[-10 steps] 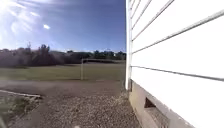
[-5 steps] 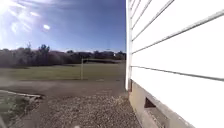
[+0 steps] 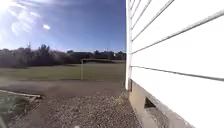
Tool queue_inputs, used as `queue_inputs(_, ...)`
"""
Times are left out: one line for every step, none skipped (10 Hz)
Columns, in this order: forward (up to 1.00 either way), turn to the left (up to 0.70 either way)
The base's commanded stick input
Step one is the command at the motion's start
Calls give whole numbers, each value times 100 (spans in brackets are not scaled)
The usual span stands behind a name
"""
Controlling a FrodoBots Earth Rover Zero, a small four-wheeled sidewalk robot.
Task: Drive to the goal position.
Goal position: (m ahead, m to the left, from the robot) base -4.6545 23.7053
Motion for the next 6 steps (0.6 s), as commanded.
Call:
queue_inputs(5, 0)
queue_inputs(5, 0)
queue_inputs(5, 0)
queue_inputs(5, 0)
queue_inputs(5, 0)
queue_inputs(5, 0)
